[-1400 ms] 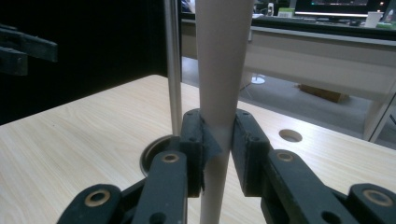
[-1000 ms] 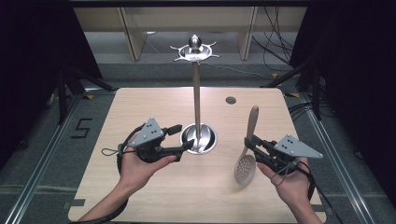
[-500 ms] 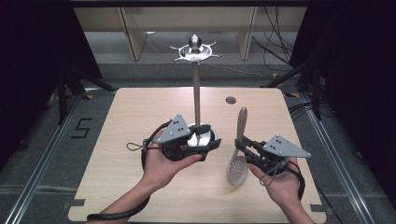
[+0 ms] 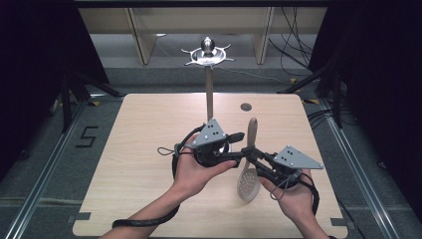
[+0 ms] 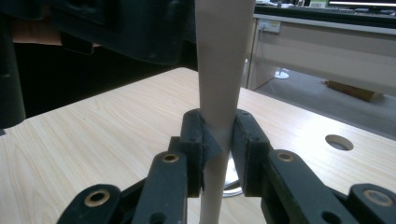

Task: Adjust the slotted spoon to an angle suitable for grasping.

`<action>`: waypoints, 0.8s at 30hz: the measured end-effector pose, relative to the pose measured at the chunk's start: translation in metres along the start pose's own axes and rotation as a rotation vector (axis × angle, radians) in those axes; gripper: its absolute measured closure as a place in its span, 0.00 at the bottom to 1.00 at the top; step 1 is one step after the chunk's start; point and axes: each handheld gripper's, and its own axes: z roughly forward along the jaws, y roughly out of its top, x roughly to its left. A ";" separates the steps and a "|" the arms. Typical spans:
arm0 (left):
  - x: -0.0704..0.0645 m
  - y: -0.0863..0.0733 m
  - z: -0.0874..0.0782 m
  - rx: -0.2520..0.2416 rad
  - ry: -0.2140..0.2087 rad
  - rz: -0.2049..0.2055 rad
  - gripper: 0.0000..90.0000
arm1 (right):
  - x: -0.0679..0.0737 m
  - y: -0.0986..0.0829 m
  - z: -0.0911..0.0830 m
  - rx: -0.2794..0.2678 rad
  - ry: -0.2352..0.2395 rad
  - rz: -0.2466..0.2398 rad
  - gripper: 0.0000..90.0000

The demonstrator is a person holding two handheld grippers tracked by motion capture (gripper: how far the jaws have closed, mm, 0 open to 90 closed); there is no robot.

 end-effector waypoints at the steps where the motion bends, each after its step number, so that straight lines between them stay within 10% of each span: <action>1: 0.000 0.000 0.001 -0.002 -0.004 -0.001 0.57 | -0.001 0.000 0.002 -0.021 -0.003 -0.023 0.84; 16: -0.001 0.000 0.007 -0.009 0.022 0.028 0.80 | 0.010 0.001 0.003 0.013 -0.020 0.009 0.84; 24: -0.001 0.002 0.002 0.002 0.035 0.050 0.82 | 0.014 0.007 0.005 0.023 -0.064 -0.071 0.73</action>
